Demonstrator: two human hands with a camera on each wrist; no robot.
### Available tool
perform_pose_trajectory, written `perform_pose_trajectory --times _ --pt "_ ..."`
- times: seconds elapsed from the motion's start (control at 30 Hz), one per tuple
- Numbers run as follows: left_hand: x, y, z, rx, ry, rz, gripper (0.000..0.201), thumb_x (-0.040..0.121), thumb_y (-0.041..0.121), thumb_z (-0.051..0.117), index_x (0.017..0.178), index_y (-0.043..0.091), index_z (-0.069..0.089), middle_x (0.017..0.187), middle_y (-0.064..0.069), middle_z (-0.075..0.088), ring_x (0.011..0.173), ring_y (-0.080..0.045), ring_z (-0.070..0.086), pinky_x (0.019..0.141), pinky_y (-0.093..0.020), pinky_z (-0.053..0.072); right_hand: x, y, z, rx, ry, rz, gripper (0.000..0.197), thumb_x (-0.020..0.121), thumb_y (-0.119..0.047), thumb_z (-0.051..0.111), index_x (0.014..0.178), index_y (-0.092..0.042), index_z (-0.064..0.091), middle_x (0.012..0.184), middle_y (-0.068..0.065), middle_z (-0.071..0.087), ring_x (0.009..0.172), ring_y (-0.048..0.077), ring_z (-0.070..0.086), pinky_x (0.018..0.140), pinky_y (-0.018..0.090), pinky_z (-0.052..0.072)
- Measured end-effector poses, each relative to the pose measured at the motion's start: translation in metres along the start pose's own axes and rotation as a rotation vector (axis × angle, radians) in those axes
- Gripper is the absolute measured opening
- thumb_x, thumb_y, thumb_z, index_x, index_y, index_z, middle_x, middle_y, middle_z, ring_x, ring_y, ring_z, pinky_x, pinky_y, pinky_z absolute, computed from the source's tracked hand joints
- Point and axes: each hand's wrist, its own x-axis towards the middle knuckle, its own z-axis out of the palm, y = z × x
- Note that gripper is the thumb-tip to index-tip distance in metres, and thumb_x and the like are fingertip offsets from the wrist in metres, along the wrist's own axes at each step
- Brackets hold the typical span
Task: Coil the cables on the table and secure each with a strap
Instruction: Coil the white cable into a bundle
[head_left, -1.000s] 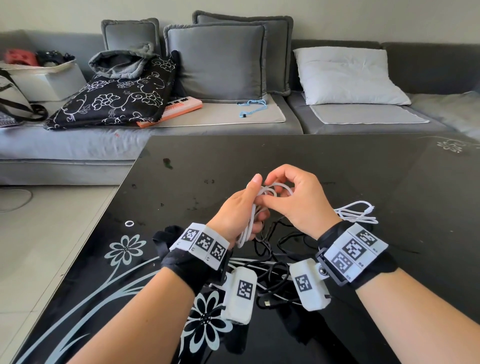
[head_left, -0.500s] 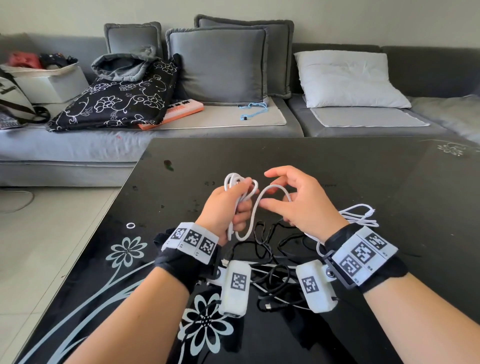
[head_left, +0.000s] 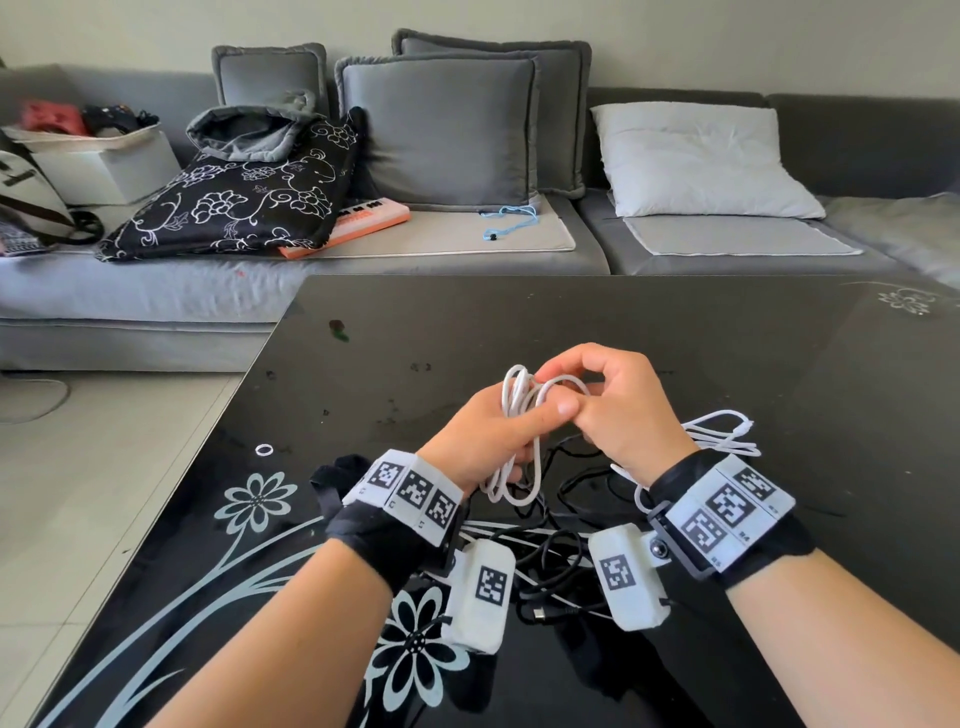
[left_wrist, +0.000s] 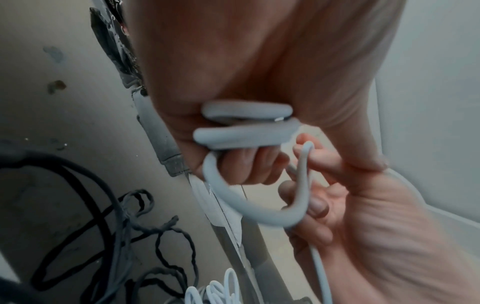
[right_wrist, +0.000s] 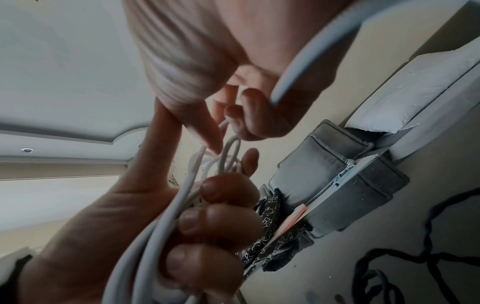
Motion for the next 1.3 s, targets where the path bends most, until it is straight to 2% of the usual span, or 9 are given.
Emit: perform_pose_trajectory --times 0.1,0.2,0.37,0.5,0.63,0.83,0.97,1.1,1.3 --pt "-0.002 0.002 -0.002 -0.011 -0.088 0.004 0.002 0.082 0.038 0.072 0.084 0.036 0.072 0.06 0.009 0.043 0.053 -0.007 0.038 0.049 -0.021 0.037 0.001 0.003 0.002 0.009 0.02 0.013 0.024 0.077 -0.001 0.07 0.073 -0.024 0.073 0.076 -0.003 0.06 0.062 0.013 0.061 0.057 0.023 0.049" --pt "-0.001 -0.001 -0.002 0.01 -0.125 0.004 0.023 0.082 0.031 0.075 0.105 0.028 0.071 0.068 0.007 0.049 0.061 -0.008 0.043 0.054 -0.024 0.04 0.002 0.004 0.002 -0.014 0.017 0.018 0.023 0.077 -0.004 0.069 0.078 -0.027 0.072 0.079 -0.001 0.055 0.063 0.019 0.06 0.058 0.029 0.052" --pt "0.001 -0.002 -0.002 -0.05 -0.074 -0.052 0.018 0.081 0.011 0.064 0.099 0.016 0.064 0.068 -0.003 0.051 0.06 -0.015 0.048 0.051 -0.025 0.045 0.003 0.004 0.002 0.019 -0.003 0.073 0.021 0.081 -0.005 0.07 0.086 -0.025 0.071 0.078 -0.001 0.048 0.053 0.018 0.045 0.042 0.015 0.033" --pt "0.0 0.0 -0.001 -0.23 -0.031 -0.113 0.013 0.083 0.0 0.051 0.094 0.009 0.052 0.069 -0.007 0.047 0.059 -0.018 0.047 0.052 -0.029 0.042 0.002 0.001 0.0 0.042 -0.018 0.099 0.014 0.084 -0.01 0.071 0.093 -0.022 0.07 0.085 0.0 0.058 0.054 0.018 0.048 0.045 0.021 0.037" --pt "0.001 0.002 -0.005 -0.38 0.078 -0.104 0.022 0.084 0.001 0.043 0.102 0.007 0.056 0.066 -0.006 0.051 0.06 -0.022 0.054 0.058 -0.033 0.048 0.0 -0.001 0.0 0.004 -0.017 0.122 0.016 0.086 -0.015 0.072 0.099 -0.023 0.067 0.097 -0.002 0.068 0.055 0.017 0.061 0.048 0.031 0.048" --pt "0.0 0.01 -0.016 -0.67 0.239 -0.023 0.027 0.09 0.001 0.033 0.101 0.009 0.056 0.065 -0.004 0.05 0.06 -0.021 0.055 0.065 -0.036 0.054 0.002 0.005 -0.001 -0.035 0.011 0.121 0.012 0.092 -0.014 0.066 0.103 -0.018 0.067 0.063 0.001 0.069 0.05 0.01 0.061 0.053 0.015 0.047" --pt "0.0 0.013 -0.021 -0.699 0.278 0.016 0.028 0.089 0.001 0.031 0.102 0.008 0.055 0.064 -0.002 0.048 0.059 -0.019 0.051 0.061 -0.035 0.053 0.002 0.008 -0.001 -0.119 0.023 0.079 0.007 0.091 -0.021 0.068 0.089 -0.018 0.075 0.064 0.005 0.067 0.054 0.002 0.053 0.059 0.012 0.044" --pt "-0.001 0.014 -0.024 -0.722 0.293 0.034 0.025 0.088 0.002 0.03 0.101 0.01 0.051 0.065 -0.001 0.046 0.057 -0.017 0.048 0.058 -0.032 0.052 0.004 0.014 -0.002 -0.226 0.019 0.101 0.026 0.088 -0.034 0.071 0.07 -0.016 0.072 0.054 -0.009 0.05 0.049 0.003 0.041 0.055 0.018 0.036" --pt "0.001 0.016 -0.039 -0.737 0.418 0.081 0.023 0.088 0.002 0.031 0.093 0.013 0.05 0.066 -0.001 0.046 0.055 -0.016 0.046 0.055 -0.03 0.049 0.005 0.016 -0.007 -0.157 0.05 0.114 0.026 0.092 -0.037 0.066 0.077 -0.016 0.073 0.052 -0.011 0.045 0.048 0.005 0.041 0.059 0.03 0.041"
